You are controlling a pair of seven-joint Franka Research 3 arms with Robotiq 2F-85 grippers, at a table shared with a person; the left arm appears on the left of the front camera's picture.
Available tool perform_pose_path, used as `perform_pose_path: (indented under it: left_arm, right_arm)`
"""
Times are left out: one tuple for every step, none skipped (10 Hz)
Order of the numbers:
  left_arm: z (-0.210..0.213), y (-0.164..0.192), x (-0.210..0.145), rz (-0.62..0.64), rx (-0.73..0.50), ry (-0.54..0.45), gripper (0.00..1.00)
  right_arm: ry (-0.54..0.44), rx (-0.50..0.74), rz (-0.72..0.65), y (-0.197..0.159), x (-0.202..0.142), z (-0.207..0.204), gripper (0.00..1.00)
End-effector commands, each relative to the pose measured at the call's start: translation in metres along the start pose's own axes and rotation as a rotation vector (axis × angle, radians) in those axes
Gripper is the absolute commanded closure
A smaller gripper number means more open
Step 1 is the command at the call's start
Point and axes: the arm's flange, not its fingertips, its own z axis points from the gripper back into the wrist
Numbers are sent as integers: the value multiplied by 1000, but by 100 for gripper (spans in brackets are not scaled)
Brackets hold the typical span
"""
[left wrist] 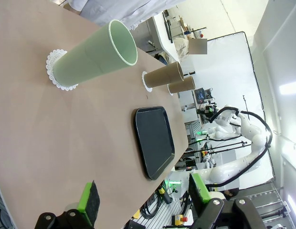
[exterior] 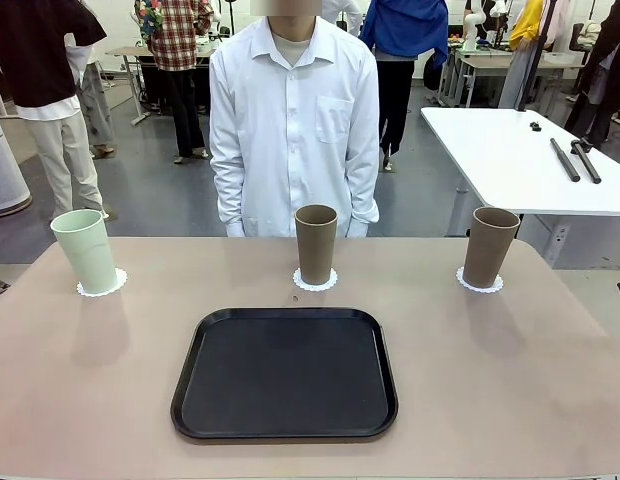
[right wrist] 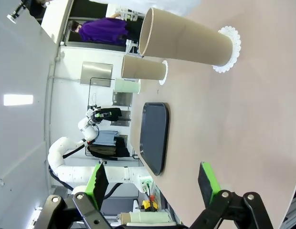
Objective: Place coasters on the table and set cups on them.
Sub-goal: Take one Reusable plastic cup from the Flat Tray and place it on a coaster set by the human.
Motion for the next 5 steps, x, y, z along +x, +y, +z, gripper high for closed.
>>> perform_pose_path:
  left_arm:
    - [2,-2,-2,-4,-9,-2,0]
    - [2,-2,-2,-4,-9,-2,0]
    - [2,-2,-2,-4,-9,-2,0]
    - [2,-2,-2,-4,-9,-2,0]
    - [2,-2,-2,-4,-9,-2,0]
  right_arm:
    - [-3,2,-17,-1,-3,0,0]
    - [-3,2,-17,-1,-3,0,0]
    - [-3,2,-17,-1,-3,0,0]
    - [-3,2,-17,-1,-3,0,0]
    - [-3,2,-17,-1,-3,0,0]
